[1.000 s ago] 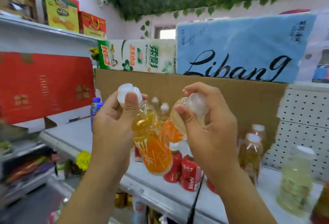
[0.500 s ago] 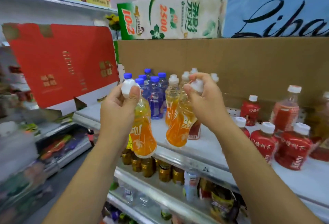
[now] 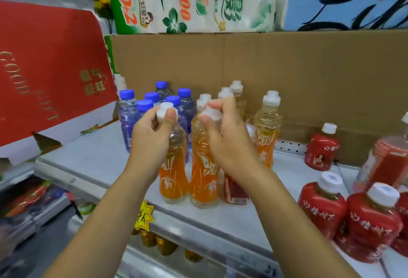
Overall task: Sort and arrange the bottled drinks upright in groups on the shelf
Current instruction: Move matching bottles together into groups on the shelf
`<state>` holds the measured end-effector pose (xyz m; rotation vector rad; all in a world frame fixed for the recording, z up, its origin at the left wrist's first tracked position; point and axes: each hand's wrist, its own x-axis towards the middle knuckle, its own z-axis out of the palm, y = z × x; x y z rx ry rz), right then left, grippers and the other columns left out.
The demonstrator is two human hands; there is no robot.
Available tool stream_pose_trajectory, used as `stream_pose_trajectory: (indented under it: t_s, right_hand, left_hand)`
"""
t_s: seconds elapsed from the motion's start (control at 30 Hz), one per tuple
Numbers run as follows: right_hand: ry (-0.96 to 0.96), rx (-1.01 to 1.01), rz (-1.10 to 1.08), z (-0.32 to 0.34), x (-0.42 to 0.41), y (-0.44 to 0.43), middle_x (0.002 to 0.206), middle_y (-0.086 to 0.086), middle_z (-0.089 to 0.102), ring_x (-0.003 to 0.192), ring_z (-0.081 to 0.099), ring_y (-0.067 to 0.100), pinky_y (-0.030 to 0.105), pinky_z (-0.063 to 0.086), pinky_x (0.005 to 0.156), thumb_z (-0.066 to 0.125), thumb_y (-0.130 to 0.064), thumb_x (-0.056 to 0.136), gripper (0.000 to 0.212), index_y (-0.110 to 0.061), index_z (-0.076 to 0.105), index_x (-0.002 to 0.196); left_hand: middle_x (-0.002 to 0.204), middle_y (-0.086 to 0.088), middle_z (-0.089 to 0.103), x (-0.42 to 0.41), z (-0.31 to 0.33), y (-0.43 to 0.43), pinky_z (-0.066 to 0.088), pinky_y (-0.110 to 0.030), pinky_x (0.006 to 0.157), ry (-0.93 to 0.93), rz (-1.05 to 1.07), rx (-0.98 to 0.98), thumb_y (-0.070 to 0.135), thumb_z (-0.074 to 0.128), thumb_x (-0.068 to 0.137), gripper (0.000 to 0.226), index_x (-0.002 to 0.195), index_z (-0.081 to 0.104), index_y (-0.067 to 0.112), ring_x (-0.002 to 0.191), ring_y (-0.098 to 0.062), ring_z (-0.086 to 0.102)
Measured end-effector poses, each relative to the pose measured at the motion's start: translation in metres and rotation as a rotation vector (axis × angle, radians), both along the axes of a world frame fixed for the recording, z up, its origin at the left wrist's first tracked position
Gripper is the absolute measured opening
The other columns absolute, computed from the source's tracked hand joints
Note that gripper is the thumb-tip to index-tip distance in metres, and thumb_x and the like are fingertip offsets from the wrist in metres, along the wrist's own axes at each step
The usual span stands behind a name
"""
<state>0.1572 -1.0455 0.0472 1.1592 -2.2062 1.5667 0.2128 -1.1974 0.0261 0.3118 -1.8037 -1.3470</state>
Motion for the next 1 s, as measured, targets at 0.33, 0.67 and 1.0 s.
stream_pose_trajectory:
  t_s: [0.33, 0.67, 1.0]
  right_hand:
    - [0.253, -0.138, -0.457, -0.066, -0.009, 0.037, 0.143, -0.006, 0.051, 0.134, 0.042, 0.011, 0.024, 0.033, 0.113, 0.061, -0.030, 0.099, 0.042, -0.024, 0.054, 0.139]
    - [-0.108, -0.088, -0.416, -0.088, 0.008, 0.028, 0.160, -0.017, 0.034, 0.141, 0.044, 0.005, 0.032, 0.043, 0.114, 0.076, -0.022, 0.089, 0.106, -0.058, -0.001, 0.153]
    - [-0.080, -0.283, -0.626, -0.089, 0.098, 0.050, 0.134, -0.058, 0.029, 0.136, 0.041, -0.011, 0.017, 0.045, 0.106, 0.081, -0.021, 0.083, 0.108, -0.059, 0.007, 0.152]
  left_hand:
    - [0.162, 0.017, 0.022, -0.004, -0.084, 0.019, 0.032, -0.019, 0.115, 0.030, -0.096, -0.055, 0.073, 0.072, 0.068, 0.120, 0.157, -0.001, 0.038, 0.146, 0.002, 0.029]
    - [0.167, 0.007, -0.003, -0.009, -0.114, 0.009, 0.024, -0.050, 0.122, -0.170, -0.126, -0.236, 0.074, 0.075, 0.066, 0.134, 0.154, -0.020, 0.039, 0.155, -0.019, 0.009]
    - [0.151, -0.027, 0.024, 0.008, -0.130, 0.014, 0.029, -0.055, 0.117, 0.095, 0.023, -0.480, 0.047, 0.079, 0.083, 0.098, 0.148, 0.024, -0.003, 0.143, -0.041, 0.026]
